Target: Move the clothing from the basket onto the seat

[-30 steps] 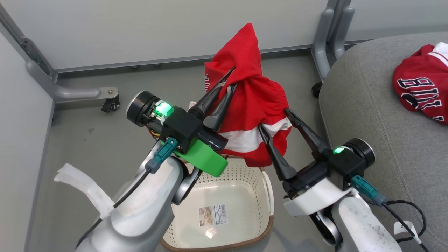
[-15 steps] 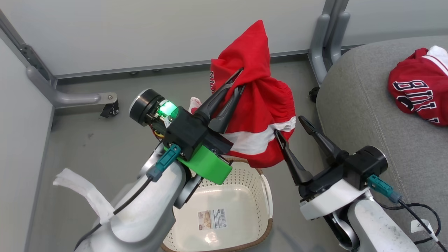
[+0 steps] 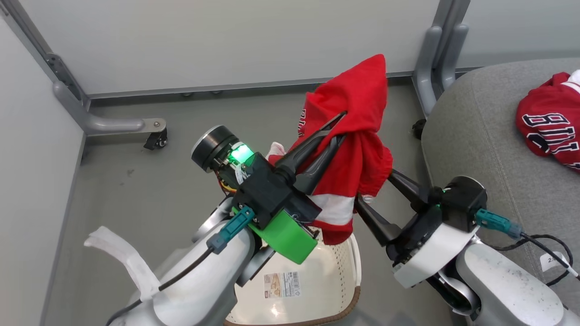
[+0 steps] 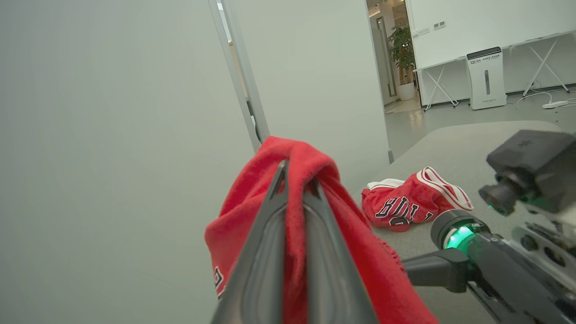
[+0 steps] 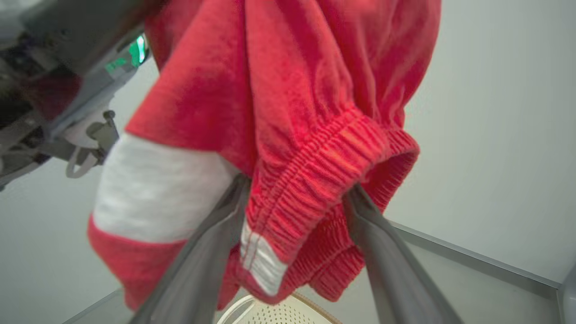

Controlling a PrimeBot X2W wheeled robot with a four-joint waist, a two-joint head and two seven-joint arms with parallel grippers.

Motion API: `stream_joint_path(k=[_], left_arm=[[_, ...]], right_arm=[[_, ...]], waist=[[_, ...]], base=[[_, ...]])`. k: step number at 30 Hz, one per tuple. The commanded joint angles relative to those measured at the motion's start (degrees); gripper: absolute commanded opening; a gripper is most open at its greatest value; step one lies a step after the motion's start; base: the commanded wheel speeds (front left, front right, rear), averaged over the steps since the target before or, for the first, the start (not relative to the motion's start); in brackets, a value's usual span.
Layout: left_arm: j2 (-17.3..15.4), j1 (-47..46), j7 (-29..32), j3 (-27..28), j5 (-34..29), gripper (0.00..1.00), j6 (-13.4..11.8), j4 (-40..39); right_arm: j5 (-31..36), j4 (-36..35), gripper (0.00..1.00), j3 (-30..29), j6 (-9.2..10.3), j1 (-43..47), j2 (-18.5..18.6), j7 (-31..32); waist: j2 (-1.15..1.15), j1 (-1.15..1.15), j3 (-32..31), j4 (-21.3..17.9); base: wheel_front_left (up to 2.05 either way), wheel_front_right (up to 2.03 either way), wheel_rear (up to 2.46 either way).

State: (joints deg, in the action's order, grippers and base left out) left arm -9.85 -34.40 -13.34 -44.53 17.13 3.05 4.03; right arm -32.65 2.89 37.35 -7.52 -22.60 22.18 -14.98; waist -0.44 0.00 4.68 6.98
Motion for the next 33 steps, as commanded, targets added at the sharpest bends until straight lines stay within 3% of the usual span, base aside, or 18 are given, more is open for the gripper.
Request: stream_joint_path(k=[1, 9, 17, 18, 19, 20, 33], left_arm=[[-0.08, 0.34, 0.02, -0.08, 0.29, 0.00, 0.37, 0.11], [0.48, -0.73, -0.41, -0.63, 0.62, 0.00, 0.63, 0.71], [1.05, -1.64, -0.74, -1.30, 0.72, 0.00, 0.88, 0.41], [1.10, -1.73, -0.83, -1.31, 0.73, 0.00, 0.90, 0.39], [1.16, -1.77, -0.81, -1.34, 0.77, 0.00, 0.90, 0.44], [1.20, -1.81, -0.85, -1.34, 0.80, 0.00, 0.90, 0.49], [0.87, -1.81, -1.42, -0.82, 1.23, 0.00, 0.48, 1.96]], right_arm=[[-1.28, -0.59, 1.00, 0.71, 0.06, -0.91, 0.64, -0.17], [-4.18, -3.77, 1.00, 3.91, 0.06, -2.47, 1.01, -0.16], [-3.44, -3.38, 1.00, 2.66, 0.06, -2.41, -2.86, -0.17], [-3.12, -2.85, 0.90, 1.93, 0.06, -2.00, -3.70, -0.16], [-3.01, -2.61, 0.07, 1.77, 0.06, -1.72, -4.26, -0.17], [-2.28, -2.37, 0.00, 1.11, 0.06, -1.58, -4.68, -0.17], [-0.16, -1.44, 0.00, -0.70, 0.06, 0.67, -6.34, -0.17]], waist=[[0.44, 0.00, 0.04, 0.34], [0.44, 0.00, 0.95, 1.05], [0.44, 0.00, 2.56, 0.95], [0.44, 0.00, 2.76, 0.93], [0.44, 0.00, 2.86, 0.94], [0.44, 0.00, 2.96, 0.94], [0.44, 0.00, 2.89, 0.47]], base=[[0.00, 0.00, 0.00], [0.00, 0.00, 0.00], [0.00, 0.00, 0.00], [0.00, 0.00, 0.00], [0.00, 0.00, 0.00], [0.00, 0.00, 0.00], [0.00, 0.00, 0.00]])
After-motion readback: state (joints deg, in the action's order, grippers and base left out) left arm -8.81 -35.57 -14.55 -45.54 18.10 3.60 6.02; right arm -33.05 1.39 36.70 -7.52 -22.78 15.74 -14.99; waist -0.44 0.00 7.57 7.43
